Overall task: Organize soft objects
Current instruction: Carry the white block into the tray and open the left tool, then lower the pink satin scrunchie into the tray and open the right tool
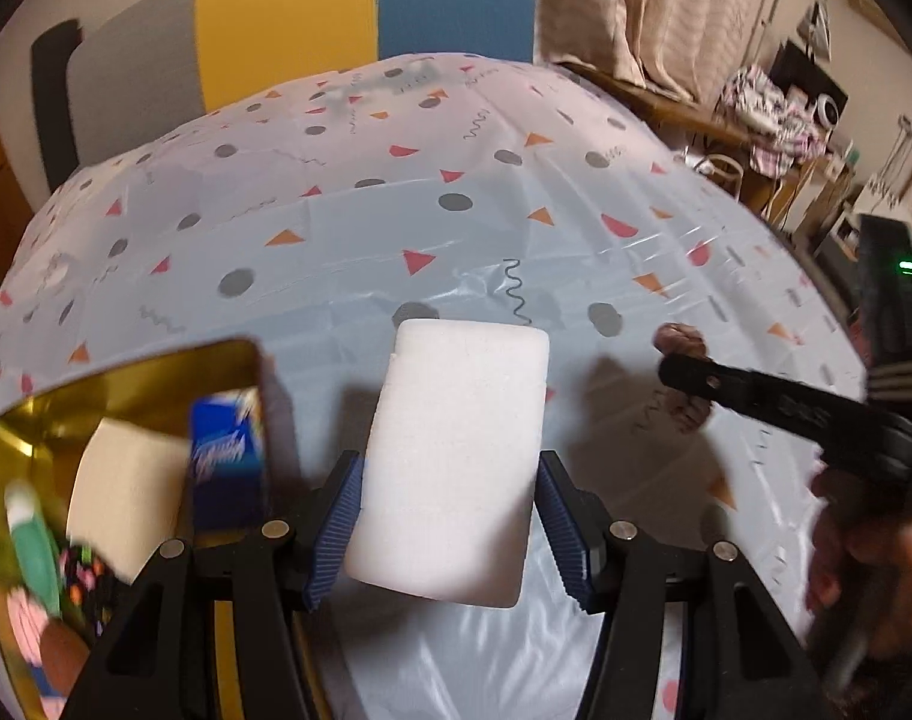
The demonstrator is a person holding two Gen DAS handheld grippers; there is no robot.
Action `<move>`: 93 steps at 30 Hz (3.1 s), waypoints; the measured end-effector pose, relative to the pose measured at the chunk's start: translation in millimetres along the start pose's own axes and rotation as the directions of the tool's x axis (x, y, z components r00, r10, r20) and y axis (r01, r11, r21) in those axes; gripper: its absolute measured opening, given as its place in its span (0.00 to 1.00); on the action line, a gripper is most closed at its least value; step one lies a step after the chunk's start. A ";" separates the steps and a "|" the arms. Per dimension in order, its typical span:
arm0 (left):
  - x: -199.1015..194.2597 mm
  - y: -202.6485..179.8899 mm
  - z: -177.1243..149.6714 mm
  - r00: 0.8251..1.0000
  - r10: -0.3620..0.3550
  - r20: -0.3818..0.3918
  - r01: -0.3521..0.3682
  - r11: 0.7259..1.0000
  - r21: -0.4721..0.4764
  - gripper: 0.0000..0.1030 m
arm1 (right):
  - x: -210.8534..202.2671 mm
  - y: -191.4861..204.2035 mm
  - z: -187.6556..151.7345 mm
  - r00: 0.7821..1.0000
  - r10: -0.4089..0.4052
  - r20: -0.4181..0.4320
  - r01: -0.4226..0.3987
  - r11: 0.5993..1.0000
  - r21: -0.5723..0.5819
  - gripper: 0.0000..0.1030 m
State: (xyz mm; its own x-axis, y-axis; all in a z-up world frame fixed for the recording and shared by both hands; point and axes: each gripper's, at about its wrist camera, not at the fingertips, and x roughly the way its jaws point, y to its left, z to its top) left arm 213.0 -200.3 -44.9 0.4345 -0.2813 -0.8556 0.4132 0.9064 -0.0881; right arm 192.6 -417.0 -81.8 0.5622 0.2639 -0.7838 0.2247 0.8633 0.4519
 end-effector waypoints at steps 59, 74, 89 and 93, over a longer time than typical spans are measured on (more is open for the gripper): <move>-107.1 163.1 -111.6 0.967 0.102 0.234 -0.011 0.933 -0.360 0.67 | -3.5 29.0 -26.8 0.997 0.073 -0.006 -0.073 0.990 -0.121 0.24; -120.9 154.8 -156.9 0.970 0.066 0.235 0.023 0.934 -0.358 0.67 | -55.7 138.4 -118.7 0.956 0.288 -0.050 -0.283 0.869 -0.407 0.24; -149.3 182.2 -196.2 0.957 0.188 0.220 -0.073 0.893 -0.445 0.67 | -42.8 243.4 -189.3 0.944 0.267 -0.194 -0.329 0.713 -0.619 0.26; -150.2 183.9 -203.4 0.960 0.205 0.193 -0.097 0.886 -0.454 0.67 | -25.1 249.3 -193.0 0.968 0.175 -0.182 -0.252 0.715 -0.652 0.26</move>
State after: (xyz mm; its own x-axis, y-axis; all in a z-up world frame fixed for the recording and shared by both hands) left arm 61.0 72.7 -36.3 0.6563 -0.1454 -0.7403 -0.0393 0.9733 -0.2260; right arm 81.0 -125.4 -31.7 0.4382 0.4850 -0.7568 -0.4996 0.8314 0.2435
